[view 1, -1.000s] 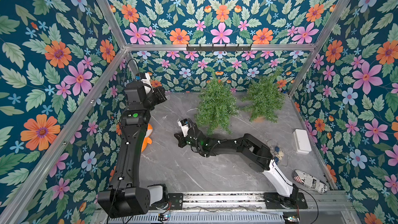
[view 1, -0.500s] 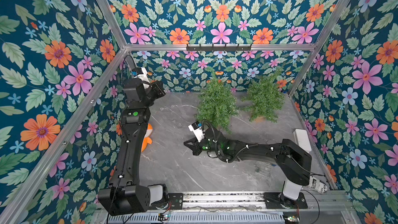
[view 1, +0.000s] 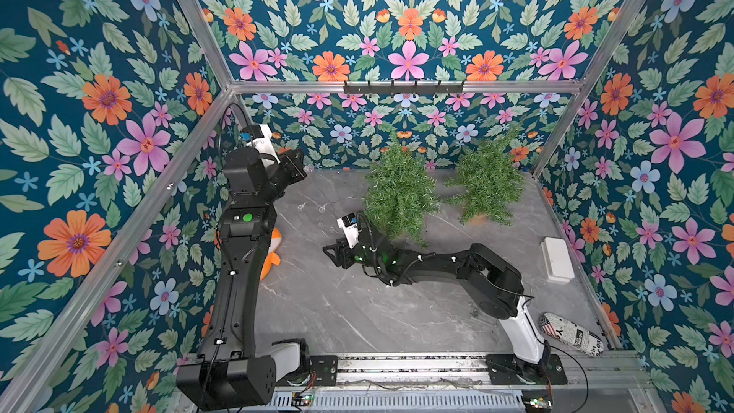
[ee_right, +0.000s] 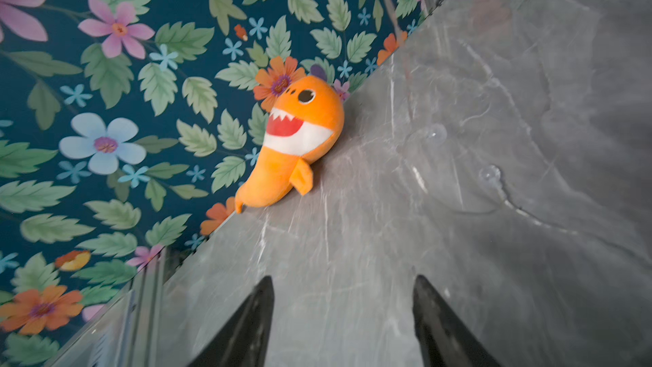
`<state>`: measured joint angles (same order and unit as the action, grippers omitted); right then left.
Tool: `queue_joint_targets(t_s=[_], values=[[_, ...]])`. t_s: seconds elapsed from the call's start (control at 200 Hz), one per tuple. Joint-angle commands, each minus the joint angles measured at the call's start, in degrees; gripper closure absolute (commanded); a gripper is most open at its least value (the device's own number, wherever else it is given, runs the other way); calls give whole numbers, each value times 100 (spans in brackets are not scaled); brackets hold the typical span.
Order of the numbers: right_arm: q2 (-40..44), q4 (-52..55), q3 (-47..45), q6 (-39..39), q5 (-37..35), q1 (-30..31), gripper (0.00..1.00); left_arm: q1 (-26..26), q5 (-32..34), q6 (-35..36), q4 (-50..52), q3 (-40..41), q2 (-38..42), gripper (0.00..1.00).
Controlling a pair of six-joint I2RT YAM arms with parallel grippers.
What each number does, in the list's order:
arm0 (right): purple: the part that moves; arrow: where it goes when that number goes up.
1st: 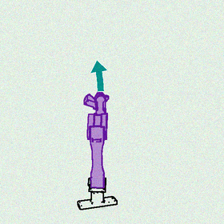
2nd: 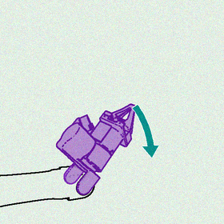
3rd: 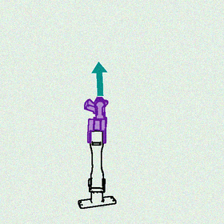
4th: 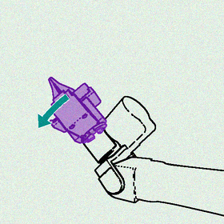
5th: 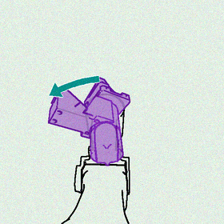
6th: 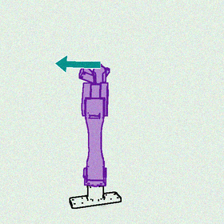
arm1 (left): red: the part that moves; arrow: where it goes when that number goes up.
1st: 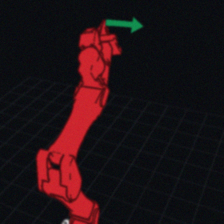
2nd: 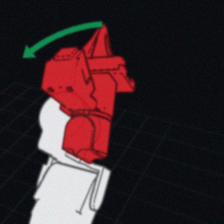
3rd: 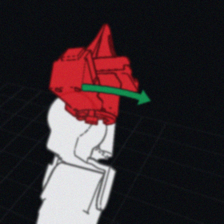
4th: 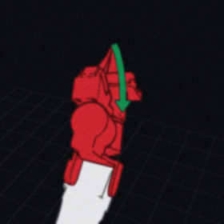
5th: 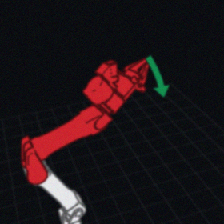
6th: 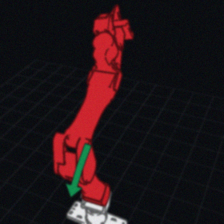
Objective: Wrap string light around the christmas tree
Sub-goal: Wrap the light string around the Christmas tree.
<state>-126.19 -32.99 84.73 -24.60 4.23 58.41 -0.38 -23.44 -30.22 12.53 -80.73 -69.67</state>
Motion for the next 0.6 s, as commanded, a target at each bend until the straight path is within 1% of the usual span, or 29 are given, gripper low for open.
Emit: queue_joint_targets(t_s=[0.0,0.125,0.26,0.355,0.4,0.445,0.48,0.525,0.595], values=[[-316,-388,417,297,-412,12,32,46,-42,-37,-41,30,41,100],[-958,-563,1109,496,-945,-43,31,133,32,-96,-41,57,71,100],[-1701,-422,2287,760,-1563,-82,31,281,102,-127,60,14,119,100],[-2267,-249,3134,959,-1767,-113,32,350,147,-127,142,13,175,100],[-2519,-154,3522,1082,-1776,-118,34,362,159,-125,161,19,193,100],[-2721,-54,3872,1178,-1728,-120,40,376,171,-125,172,35,206,100],[-2821,39,4072,1219,-1651,-128,46,372,181,-126,181,43,200,100],[-2879,100,4169,1239,-1532,-128,58,372,184,-124,179,44,182,100],[-2785,40,4003,1238,-1271,-114,75,373,191,-123,160,39,147,100]])
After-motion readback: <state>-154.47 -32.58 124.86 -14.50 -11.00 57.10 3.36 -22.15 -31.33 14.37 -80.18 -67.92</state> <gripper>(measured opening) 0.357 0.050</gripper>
